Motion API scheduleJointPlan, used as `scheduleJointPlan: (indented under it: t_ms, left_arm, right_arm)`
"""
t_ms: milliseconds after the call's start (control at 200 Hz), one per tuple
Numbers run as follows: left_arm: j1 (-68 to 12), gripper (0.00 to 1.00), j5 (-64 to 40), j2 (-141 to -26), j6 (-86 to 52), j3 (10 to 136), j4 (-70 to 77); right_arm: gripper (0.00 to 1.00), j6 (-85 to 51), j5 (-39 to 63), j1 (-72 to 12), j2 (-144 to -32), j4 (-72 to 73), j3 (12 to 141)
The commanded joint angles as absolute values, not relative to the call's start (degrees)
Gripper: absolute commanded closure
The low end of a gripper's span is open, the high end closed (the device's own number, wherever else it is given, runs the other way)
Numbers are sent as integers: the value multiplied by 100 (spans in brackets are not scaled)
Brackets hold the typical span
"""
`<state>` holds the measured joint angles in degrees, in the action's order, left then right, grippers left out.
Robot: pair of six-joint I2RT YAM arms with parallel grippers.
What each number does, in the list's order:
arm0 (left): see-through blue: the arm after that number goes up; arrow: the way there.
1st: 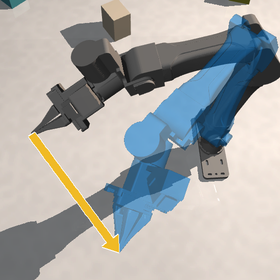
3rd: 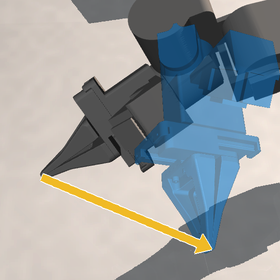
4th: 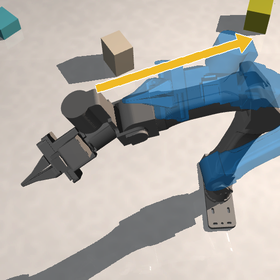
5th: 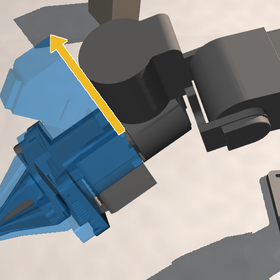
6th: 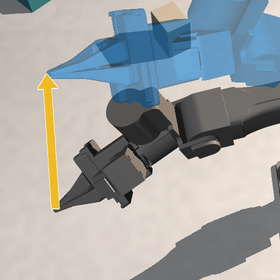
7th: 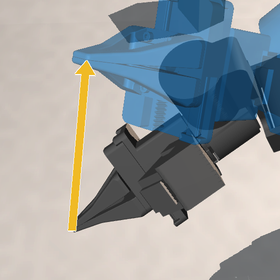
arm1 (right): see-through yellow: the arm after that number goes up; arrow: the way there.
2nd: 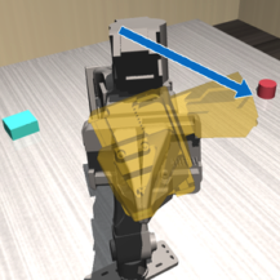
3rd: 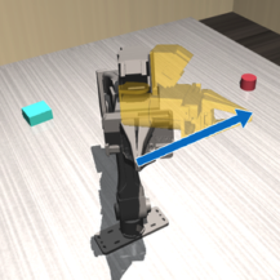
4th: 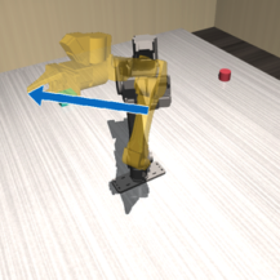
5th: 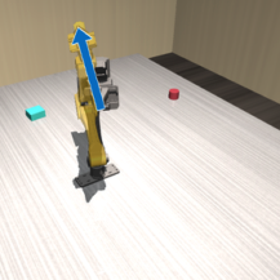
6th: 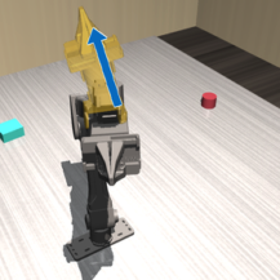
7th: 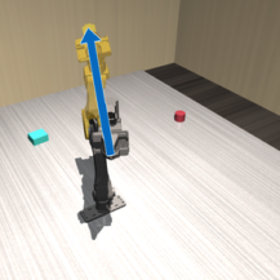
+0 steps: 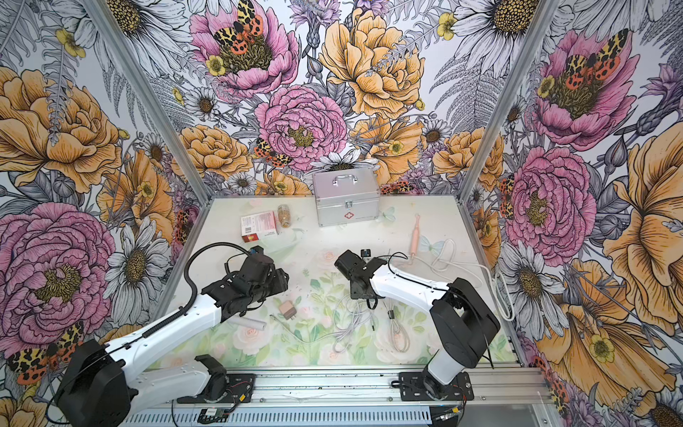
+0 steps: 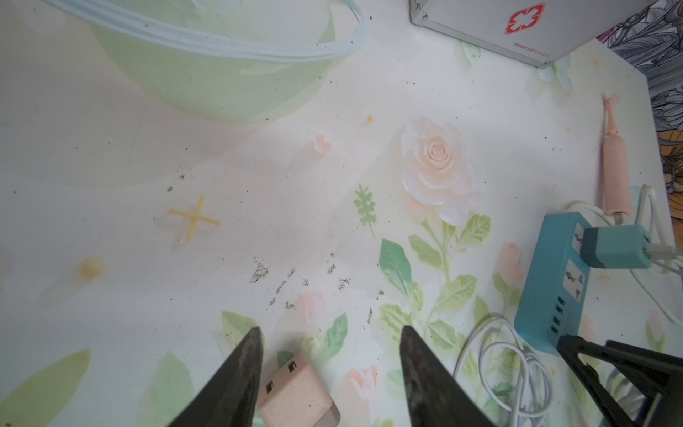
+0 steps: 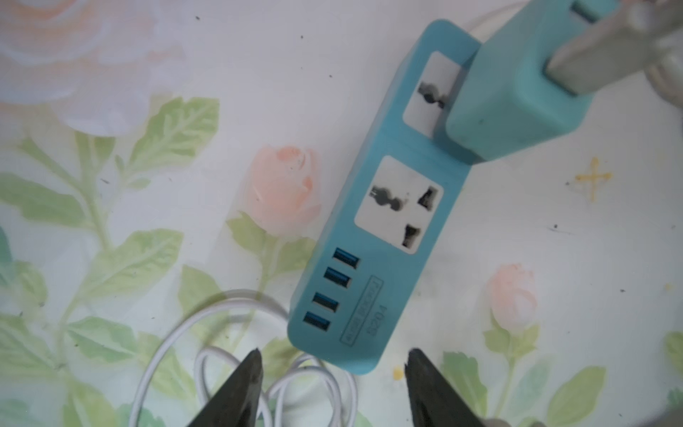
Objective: Charge the electric toothbrush
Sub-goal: Adjust the charging cable at the center of the board.
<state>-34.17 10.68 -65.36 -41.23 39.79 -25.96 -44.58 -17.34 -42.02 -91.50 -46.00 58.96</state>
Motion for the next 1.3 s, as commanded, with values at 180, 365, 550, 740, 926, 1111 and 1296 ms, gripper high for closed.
scheduleJointPlan:
  t_ms: [180,365,550,740,926,1111,1296]
  left_arm:
    - [-3763,39,1053,-6834,-4491,4086,-3087]
    - [-3929,36,1160,-6875,-4941,3999,-3530]
    - [-4160,32,1239,-7217,-5134,4077,-3590]
    - [-4497,30,1344,-7440,-5573,4010,-3669]
    - [-4562,29,1310,-7950,-5445,4274,-3678]
    - [-4590,30,1448,-8192,-5510,4322,-3656]
    - [-4649,38,1459,-8685,-5274,4683,-3630]
  right_arm:
    - [37,-3947,-1713,-3800,-9094,-4570,5514]
    - [36,-3537,-1100,-3496,-8871,-4250,5300]
    - [34,-3378,-575,-3516,-8441,-3811,5116]
    - [30,-3317,-226,-3509,-7853,-3717,5046]
    - [29,-3291,7,-3472,-7589,-3718,5212]
    - [28,-3225,146,-3338,-7341,-3718,5298]
    - [28,-3182,284,-3172,-7206,-3709,5391]
